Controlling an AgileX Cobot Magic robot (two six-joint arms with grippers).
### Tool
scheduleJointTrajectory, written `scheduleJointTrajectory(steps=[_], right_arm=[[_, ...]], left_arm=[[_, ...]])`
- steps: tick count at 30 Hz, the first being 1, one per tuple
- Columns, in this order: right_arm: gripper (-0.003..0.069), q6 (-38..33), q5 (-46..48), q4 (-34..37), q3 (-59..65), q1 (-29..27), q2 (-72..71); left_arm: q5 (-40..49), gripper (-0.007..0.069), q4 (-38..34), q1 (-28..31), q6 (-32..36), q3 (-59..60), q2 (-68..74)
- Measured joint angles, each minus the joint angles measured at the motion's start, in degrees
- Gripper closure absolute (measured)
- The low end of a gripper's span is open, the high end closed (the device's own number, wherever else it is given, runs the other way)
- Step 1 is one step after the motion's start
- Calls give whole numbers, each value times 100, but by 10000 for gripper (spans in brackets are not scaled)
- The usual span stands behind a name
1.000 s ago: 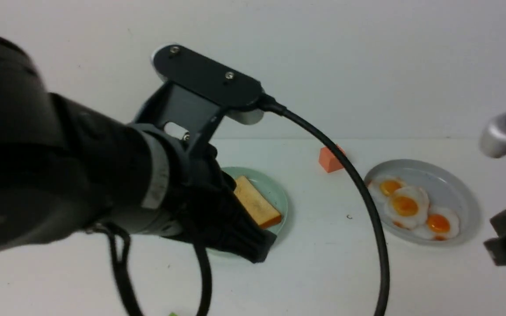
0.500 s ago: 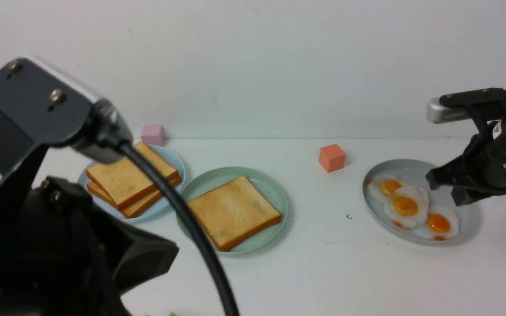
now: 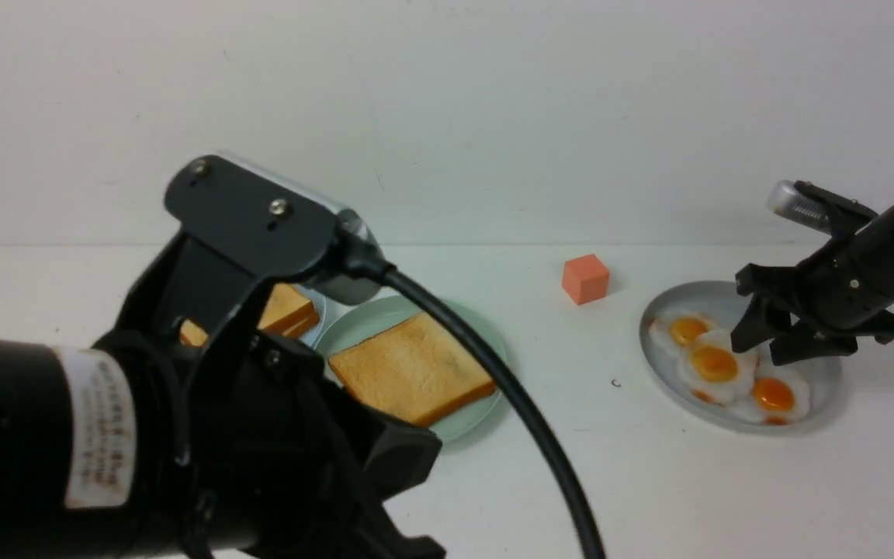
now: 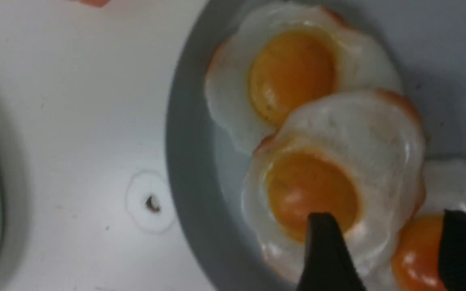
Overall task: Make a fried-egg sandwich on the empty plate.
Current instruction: Use the right arm to grab a fried egg
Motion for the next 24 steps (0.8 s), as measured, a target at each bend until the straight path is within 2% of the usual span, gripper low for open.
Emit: scheduleJointTrajectory(steps=[3,9,12,13,15,19,24], right_arm=[[211,-1,-152,43,-150,-14,216],[197,-1,-377,185,-268,-14,371],[197,-1,-511,241,-287,-14,372],[195,-1,-551,257,-287,-14,377],[196,-1,-610,282,-294,-14,392],[196,-1,-640,322,-311,-14,443],[196,-5,-610,411,-312,-14,527]], left_arm=[[-46,638,103,41,49,0,93],[-107,638,-51,1045,188,-136,100],[-67,638,-717,1851,864,-141,108],[-11,638,-1122,2114,1286,-141,122],[45,638,-1677,2376,1858,-141,177],[117,638,-2695,2553,2885,-136,335],[132,638,-3229,2553,3449,-136,472]])
